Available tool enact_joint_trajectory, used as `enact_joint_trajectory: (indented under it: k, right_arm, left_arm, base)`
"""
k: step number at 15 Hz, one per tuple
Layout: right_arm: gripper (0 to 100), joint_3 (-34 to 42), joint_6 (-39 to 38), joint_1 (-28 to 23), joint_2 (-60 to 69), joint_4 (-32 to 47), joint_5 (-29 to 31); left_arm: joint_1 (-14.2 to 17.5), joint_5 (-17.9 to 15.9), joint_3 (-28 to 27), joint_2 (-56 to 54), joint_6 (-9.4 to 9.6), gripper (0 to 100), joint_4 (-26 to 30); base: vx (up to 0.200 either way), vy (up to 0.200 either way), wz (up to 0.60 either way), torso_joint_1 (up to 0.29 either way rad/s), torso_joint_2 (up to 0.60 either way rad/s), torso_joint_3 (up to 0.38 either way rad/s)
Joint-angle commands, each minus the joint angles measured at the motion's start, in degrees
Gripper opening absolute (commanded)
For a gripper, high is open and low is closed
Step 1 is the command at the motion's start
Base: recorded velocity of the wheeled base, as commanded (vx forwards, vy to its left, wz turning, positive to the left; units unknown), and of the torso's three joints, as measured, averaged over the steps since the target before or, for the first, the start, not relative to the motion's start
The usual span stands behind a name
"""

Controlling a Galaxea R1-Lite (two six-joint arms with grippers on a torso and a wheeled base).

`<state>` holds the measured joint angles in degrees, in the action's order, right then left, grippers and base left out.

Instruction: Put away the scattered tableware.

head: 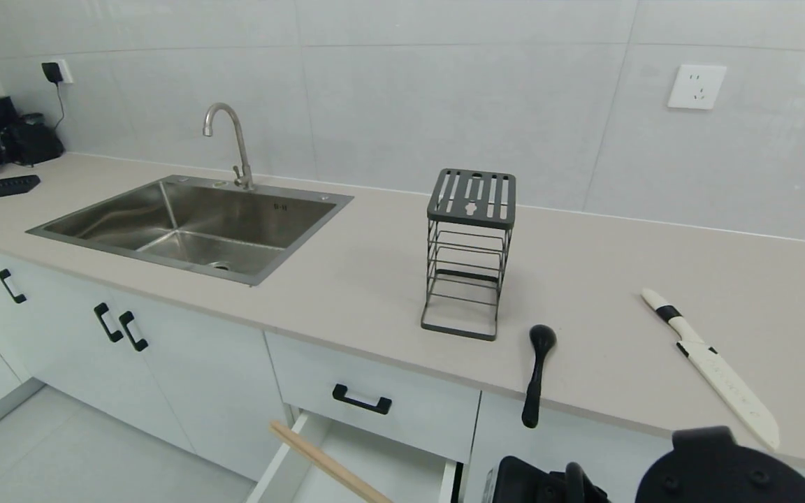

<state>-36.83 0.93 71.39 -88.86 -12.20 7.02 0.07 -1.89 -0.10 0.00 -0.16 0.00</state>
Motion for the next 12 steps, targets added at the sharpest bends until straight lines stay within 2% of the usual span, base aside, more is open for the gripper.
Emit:
enact_joint_trajectory:
  k: [1, 5, 7, 12]
  right_arm:
    - [0, 0.4, -0.3, 0.1, 0.0, 0.1, 0.0]
    - [0, 0.5, -3.9, 0.2, 0.0, 0.4, 0.2]
    - [0, 0.6, -4.0, 0.2, 0.0, 0.4, 0.2]
    - [0, 1.6, -3.9, 0.7, 0.0, 0.2, 0.2]
  left_arm:
    - [0.0, 0.0, 0.0, 0.1, -0.02, 100, 0.0]
    - [0.0, 0.0, 0.0, 0.1, -0.02, 100, 0.0]
    - [0.0, 0.0, 0.0, 0.1, -0.02, 100, 0.0]
    - [0.0, 0.0, 0.0, 0.1, -0.02, 100, 0.0]
  base:
    - [0.000, 0.000, 0.00, 0.000, 0.00, 0.000]
    - [0.000, 0.000, 0.00, 0.000, 0.00, 0.000]
    - [0.000, 0.000, -0.60, -0.005, 0.00, 0.002]
    - [0.000, 0.000, 0.00, 0.000, 0.00, 0.000]
